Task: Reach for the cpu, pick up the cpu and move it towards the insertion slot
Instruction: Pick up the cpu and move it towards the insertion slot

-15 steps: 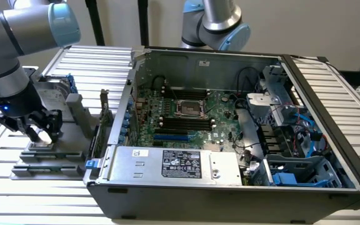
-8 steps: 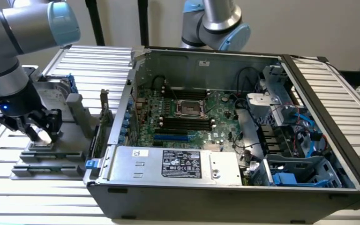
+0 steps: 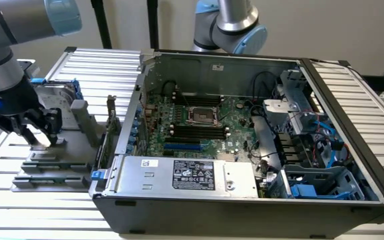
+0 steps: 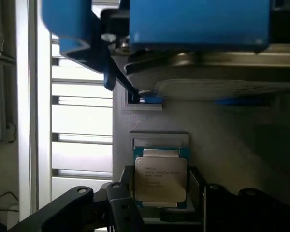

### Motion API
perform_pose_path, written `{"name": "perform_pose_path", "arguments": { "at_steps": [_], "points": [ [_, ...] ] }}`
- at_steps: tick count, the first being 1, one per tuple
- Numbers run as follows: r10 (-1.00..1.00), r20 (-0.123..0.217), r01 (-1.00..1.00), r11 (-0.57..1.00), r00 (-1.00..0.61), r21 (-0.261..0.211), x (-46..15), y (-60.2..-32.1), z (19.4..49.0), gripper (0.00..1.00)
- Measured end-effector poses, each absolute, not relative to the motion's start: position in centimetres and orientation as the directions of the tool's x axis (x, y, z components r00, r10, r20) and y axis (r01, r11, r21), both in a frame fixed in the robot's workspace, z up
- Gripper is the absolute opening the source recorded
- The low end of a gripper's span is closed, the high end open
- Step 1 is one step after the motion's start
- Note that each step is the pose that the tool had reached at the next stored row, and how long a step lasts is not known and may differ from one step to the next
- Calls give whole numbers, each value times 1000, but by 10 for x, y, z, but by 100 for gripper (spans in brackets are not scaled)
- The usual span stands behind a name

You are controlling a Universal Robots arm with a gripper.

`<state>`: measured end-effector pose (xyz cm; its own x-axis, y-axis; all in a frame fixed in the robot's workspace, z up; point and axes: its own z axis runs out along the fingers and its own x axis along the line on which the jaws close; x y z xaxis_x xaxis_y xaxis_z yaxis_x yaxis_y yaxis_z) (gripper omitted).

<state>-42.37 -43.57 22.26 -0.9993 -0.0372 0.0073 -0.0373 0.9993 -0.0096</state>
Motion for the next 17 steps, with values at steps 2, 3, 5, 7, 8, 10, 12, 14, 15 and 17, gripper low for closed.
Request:
{"name": "perform_pose_path", "arguments": {
  "at_steps": [2, 3, 5, 7, 8, 10, 12, 14, 15, 17],
  "points": [
    [-37, 7, -37, 999, -999, -10, -424, -436, 232, 55],
    [-37, 7, -37, 999, -999, -10, -424, -436, 236, 55],
    [-37, 7, -37, 999, -999, -10, -424, -436, 246, 55],
    [-37, 7, -37, 999, -999, -10, -424, -436, 255, 55],
    [-37, 7, -37, 999, -999, -10, -424, -437, 259, 55],
    [-37, 7, -37, 999, -999, -10, -423, -437, 268, 55],
    [-37, 7, -37, 999, -999, -10, -423, -437, 277, 55],
    [-37, 7, -37, 999, -999, -10, -422, -437, 286, 55],
    [-37, 7, -37, 999, -999, -10, -421, -437, 291, 55],
    [-37, 8, -37, 999, -999, -10, -418, -437, 300, 55]
  ]
}}
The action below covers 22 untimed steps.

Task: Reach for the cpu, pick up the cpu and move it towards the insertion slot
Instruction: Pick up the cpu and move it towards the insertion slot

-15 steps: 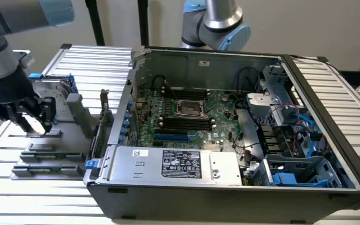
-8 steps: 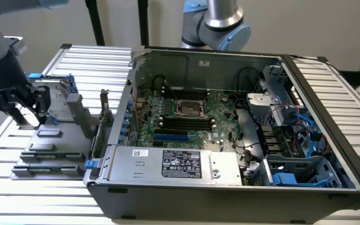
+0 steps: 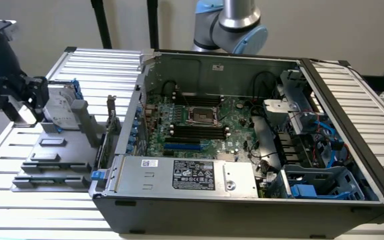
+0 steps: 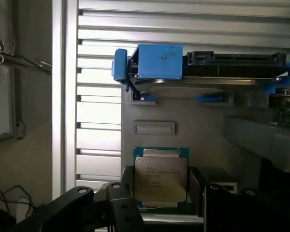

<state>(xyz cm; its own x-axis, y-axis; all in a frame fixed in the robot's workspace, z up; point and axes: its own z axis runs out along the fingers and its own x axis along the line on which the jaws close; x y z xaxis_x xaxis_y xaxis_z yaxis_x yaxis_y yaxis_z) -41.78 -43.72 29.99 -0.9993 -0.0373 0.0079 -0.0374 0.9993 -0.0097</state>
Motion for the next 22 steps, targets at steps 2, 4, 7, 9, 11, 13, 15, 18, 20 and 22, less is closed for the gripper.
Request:
{"name": "perform_pose_path", "arguments": {
  "at_steps": [2, 4, 7, 9, 11, 13, 15, 18, 20, 22],
  "points": [
    [-38, 8, -38, 999, -999, -9, -412, -437, 309, 55],
    [-38, 9, -38, 999, -999, -8, -404, -437, 318, 55],
    [-40, 11, -40, 999, -999, -5, -390, -437, 332, 55],
    [-40, 12, -40, 999, -999, -2, -381, -437, 341, 55],
    [-41, 13, -41, 999, -999, 1, -372, -437, 349, 55],
    [-41, 14, -41, 999, -999, 5, -363, -437, 356, 55],
    [-41, 15, -41, 999, -999, 9, -354, -437, 362, 55],
    [-41, 17, -41, 999, -999, 14, -340, -437, 371, 55],
    [-41, 18, -41, 999, -999, 17, -331, -437, 376, 55],
    [-41, 19, -41, 999, -999, 20, -322, -437, 381, 55]
  ]
}}
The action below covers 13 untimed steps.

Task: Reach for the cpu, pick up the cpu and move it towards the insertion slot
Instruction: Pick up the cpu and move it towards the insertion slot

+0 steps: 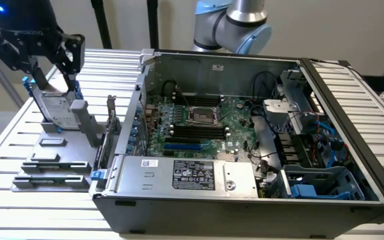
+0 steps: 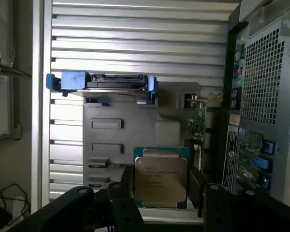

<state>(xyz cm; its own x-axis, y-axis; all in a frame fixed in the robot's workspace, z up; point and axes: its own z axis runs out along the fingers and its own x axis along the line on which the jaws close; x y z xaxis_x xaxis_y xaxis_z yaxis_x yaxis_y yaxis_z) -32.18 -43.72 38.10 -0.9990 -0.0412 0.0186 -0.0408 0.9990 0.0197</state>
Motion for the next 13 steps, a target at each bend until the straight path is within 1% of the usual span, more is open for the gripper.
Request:
{"name": "perform_pose_path", "arguments": {
  "at_steps": [13],
  "points": [
    [-41, 24, -41, 999, -999, 33, -263, -437, 403, 55]
  ]
}}
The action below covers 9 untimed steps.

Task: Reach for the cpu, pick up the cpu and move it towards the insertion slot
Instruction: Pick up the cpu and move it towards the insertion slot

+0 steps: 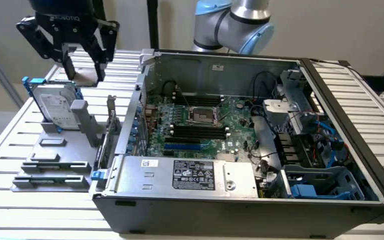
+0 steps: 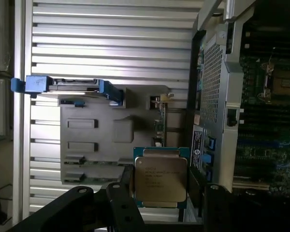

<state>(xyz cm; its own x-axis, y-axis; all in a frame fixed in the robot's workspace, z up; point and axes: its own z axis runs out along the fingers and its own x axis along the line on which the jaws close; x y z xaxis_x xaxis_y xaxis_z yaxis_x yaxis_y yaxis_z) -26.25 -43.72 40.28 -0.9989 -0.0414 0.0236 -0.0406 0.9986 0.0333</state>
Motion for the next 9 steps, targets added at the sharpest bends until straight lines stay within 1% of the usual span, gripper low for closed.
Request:
{"name": "perform_pose_path", "arguments": {
  "at_steps": [9],
  "points": [
    [-42, 23, -41, 998, -999, 45, -222, -437, 404, 55]
  ]
}}
